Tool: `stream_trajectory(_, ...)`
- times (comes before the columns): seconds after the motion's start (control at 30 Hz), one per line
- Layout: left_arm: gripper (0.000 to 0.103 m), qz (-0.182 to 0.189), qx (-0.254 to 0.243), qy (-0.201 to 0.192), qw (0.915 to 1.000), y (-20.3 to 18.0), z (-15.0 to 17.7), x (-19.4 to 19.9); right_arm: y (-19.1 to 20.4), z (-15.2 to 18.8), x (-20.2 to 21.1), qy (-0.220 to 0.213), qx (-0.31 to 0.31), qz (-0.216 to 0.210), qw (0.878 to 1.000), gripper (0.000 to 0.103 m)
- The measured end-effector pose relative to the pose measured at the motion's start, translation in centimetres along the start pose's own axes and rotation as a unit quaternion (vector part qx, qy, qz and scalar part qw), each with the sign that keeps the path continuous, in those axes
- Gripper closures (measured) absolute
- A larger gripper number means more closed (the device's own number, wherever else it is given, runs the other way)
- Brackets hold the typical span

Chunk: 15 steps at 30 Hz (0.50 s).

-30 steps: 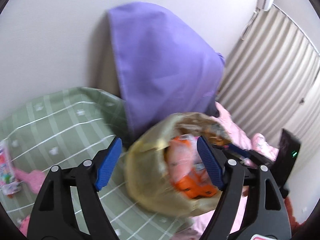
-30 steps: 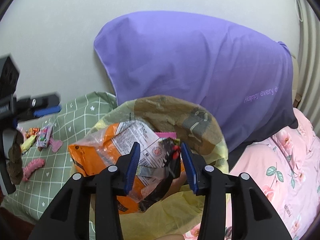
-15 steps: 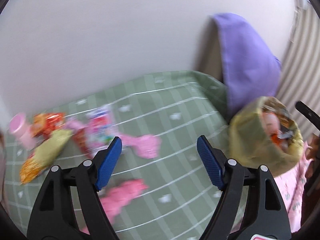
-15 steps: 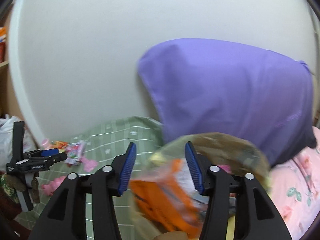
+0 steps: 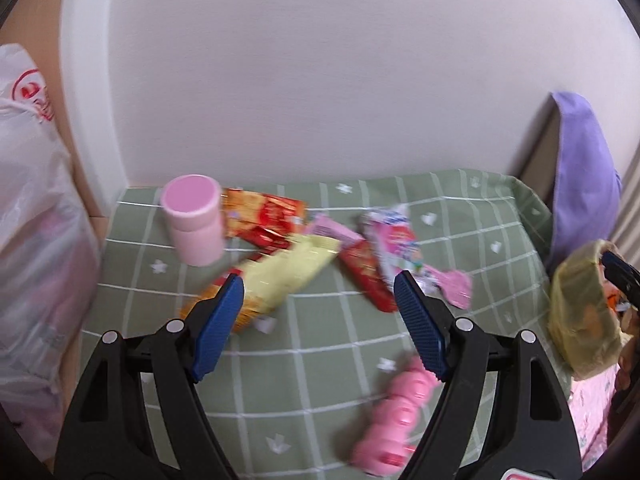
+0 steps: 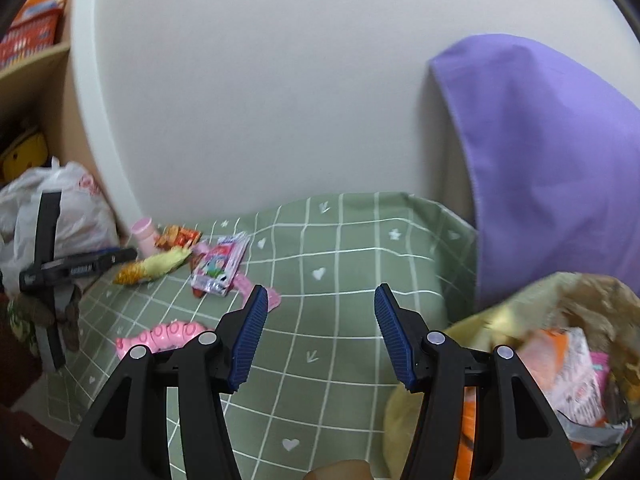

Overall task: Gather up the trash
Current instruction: 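Return both grippers to the table and grasp the red wrapper with the right gripper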

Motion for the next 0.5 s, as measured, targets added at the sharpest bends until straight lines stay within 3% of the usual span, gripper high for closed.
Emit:
stream_trajectory(0.23,0.030,-0.022,0.006,0.014,0.9997,3.7,0.2,-3.2,2.4,1.9,-4.6,0.056,0.003,-0.025,0.998,0.050)
stream_trajectory(0.5,0.030,0.020,0.025,0.057,0.9979,4.2,1.3,-4.4,7.6,0.7,-10.3,0.073,0.041,-0.069,0.994,0.050)
Point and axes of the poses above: each gripper's, at about its wrist camera, not at the fingertips, and x roughly against the way its jaws point, y to its left, z to its underside, the point moved 1 cm from there along -x, roughly the way its jaws point, and after that the axes turned 15 degrees about -y, right-handed, at the moved point
